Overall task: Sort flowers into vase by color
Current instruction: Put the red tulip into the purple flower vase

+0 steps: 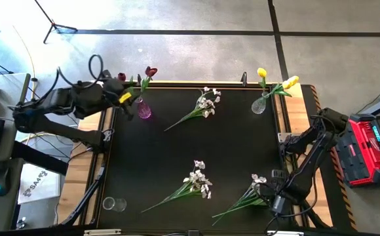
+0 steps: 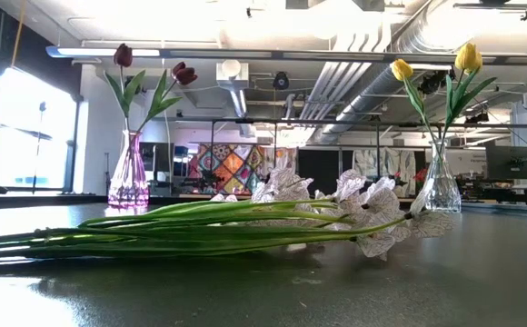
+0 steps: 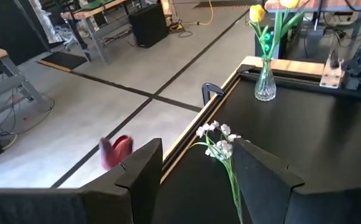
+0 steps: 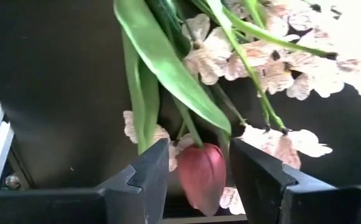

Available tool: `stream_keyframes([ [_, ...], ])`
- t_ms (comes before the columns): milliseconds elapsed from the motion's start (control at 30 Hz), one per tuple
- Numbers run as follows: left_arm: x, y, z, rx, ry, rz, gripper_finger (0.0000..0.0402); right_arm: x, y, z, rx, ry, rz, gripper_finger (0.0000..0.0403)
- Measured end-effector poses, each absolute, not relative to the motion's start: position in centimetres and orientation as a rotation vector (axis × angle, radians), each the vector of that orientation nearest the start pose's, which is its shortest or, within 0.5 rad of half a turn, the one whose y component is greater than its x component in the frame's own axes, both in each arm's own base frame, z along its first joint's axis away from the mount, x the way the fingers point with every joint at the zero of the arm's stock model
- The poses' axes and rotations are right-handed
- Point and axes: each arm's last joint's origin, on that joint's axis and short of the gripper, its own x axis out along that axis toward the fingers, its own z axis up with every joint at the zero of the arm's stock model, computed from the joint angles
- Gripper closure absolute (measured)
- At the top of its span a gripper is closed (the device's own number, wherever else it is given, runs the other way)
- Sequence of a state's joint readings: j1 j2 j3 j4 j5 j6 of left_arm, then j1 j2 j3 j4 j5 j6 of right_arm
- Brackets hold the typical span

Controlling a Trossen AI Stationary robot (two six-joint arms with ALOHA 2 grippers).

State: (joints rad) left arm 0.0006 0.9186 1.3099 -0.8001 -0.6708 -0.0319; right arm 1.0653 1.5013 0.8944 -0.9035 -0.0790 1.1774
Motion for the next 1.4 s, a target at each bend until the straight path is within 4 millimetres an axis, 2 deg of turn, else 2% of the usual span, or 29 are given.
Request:
stream_keyframes([
  [333, 18.0, 0.9, 43.8, 0.113, 0.399, 0.609, 0.0218, 10.7, 22.3, 17.1, 0.102, 1.605, -0.01, 0.0245],
  [533, 21.1, -0.3, 42.6, 0.103, 0.431, 0.53, 0.0218, 11.1, 22.9, 16.0, 0.075, 1.593, 0.004, 0.0248],
  [733, 24.0, -1.8, 41.5, 0.07, 0.44, 0.428, 0.0218, 11.2, 23.1, 15.0, 0.041, 1.606, -0.029, 0.0297],
  [967, 27.2, -3.5, 39.9, 0.03, 0.445, 0.32, 0.0218, 11.1, 23.2, 15.0, 0.063, 1.634, -0.023, 0.037],
  [1067, 28.8, -4.3, 38.8, 0.021, 0.467, 0.261, 0.0218, 11.0, 23.3, 15.2, 0.086, 1.669, 0.0, 0.0394],
  [1167, 30.6, -4.8, 37.6, -0.011, 0.486, 0.182, 0.0218, 11.0, 23.3, 16.1, 0.131, 1.67, 0.047, 0.0398],
  [1400, 34.3, -6.1, 34.8, -0.068, 0.505, -0.002, 0.0218, 11.2, 22.5, 19.9, 0.34, 1.568, 0.141, 0.0399],
])
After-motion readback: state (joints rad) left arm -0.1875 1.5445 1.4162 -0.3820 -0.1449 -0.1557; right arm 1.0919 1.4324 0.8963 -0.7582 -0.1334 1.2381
